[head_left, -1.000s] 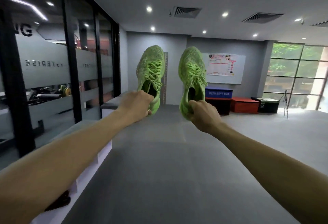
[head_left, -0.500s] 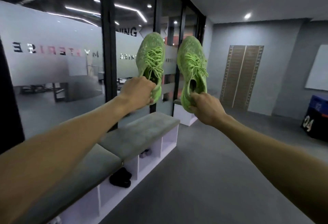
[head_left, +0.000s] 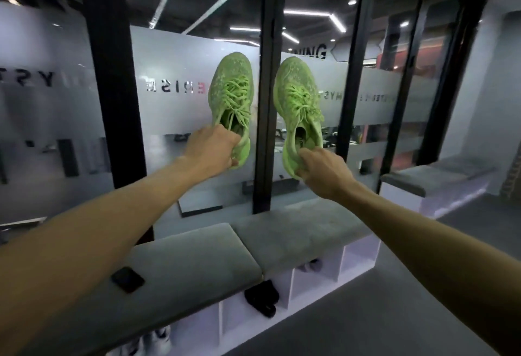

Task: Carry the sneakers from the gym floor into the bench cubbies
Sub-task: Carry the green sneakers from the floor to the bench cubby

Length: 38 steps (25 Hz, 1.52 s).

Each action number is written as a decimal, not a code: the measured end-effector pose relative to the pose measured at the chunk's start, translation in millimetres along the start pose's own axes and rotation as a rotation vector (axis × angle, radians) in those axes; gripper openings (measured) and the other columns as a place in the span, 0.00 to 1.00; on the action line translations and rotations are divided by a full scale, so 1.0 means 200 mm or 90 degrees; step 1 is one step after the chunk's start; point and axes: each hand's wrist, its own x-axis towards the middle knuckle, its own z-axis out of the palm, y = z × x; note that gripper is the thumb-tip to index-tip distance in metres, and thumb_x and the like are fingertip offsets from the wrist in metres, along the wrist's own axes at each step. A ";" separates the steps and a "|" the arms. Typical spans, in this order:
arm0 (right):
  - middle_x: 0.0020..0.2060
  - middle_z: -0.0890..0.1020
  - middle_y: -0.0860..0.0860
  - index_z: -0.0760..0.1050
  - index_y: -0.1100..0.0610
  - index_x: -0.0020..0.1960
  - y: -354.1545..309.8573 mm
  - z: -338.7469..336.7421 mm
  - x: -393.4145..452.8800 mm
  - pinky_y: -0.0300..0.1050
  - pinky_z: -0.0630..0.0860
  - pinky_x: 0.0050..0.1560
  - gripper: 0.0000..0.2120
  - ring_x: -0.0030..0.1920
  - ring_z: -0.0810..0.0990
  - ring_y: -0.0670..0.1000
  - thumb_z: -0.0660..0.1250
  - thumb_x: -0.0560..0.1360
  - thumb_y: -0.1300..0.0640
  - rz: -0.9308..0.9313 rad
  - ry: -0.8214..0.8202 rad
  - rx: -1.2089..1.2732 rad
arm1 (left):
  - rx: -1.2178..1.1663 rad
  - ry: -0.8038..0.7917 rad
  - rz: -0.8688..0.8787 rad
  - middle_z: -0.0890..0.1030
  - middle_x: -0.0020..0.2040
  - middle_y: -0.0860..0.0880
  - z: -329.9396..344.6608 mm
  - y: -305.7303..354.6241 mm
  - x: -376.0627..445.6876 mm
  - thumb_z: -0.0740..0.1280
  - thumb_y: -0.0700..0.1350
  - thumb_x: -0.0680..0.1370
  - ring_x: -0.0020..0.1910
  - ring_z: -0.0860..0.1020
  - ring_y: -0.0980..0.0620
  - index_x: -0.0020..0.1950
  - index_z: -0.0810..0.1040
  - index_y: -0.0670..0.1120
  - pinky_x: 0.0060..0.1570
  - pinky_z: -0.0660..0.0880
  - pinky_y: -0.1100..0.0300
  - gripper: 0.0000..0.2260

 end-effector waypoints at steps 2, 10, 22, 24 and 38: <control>0.43 0.79 0.58 0.71 0.57 0.50 0.07 0.09 0.11 0.51 0.73 0.36 0.06 0.40 0.78 0.63 0.64 0.75 0.59 -0.062 0.015 0.020 | 0.036 -0.012 -0.053 0.78 0.44 0.41 0.04 0.01 0.03 0.71 0.51 0.73 0.44 0.77 0.38 0.45 0.76 0.45 0.38 0.67 0.55 0.11; 0.45 0.77 0.58 0.68 0.57 0.46 0.25 0.32 0.32 0.50 0.71 0.38 0.07 0.43 0.77 0.63 0.65 0.74 0.57 -0.228 -0.019 0.139 | 0.093 -0.064 -0.258 0.72 0.38 0.46 0.08 0.23 0.08 0.72 0.52 0.72 0.41 0.76 0.41 0.38 0.68 0.50 0.37 0.68 0.55 0.14; 0.42 0.76 0.57 0.68 0.57 0.45 0.02 0.56 0.31 0.48 0.67 0.36 0.06 0.40 0.77 0.62 0.65 0.75 0.58 -0.282 0.015 0.219 | 0.172 -0.082 -0.275 0.75 0.40 0.44 0.18 0.19 -0.14 0.72 0.54 0.73 0.42 0.77 0.40 0.38 0.67 0.47 0.37 0.68 0.54 0.16; 0.42 0.76 0.57 0.68 0.58 0.46 -0.03 0.70 0.32 0.48 0.69 0.36 0.05 0.40 0.76 0.62 0.65 0.74 0.60 -0.279 0.010 0.221 | 0.169 -0.084 -0.281 0.75 0.39 0.45 0.29 0.15 -0.18 0.71 0.54 0.73 0.42 0.77 0.40 0.38 0.68 0.48 0.38 0.69 0.54 0.16; 0.38 0.74 0.57 0.62 0.55 0.41 -0.48 2.48 0.65 0.48 0.69 0.32 0.11 0.37 0.76 0.63 0.64 0.74 0.61 -0.307 0.040 0.264 | 0.203 -0.071 -0.286 0.80 0.45 0.44 2.02 -0.49 -0.34 0.70 0.53 0.73 0.45 0.78 0.39 0.42 0.74 0.46 0.40 0.71 0.53 0.12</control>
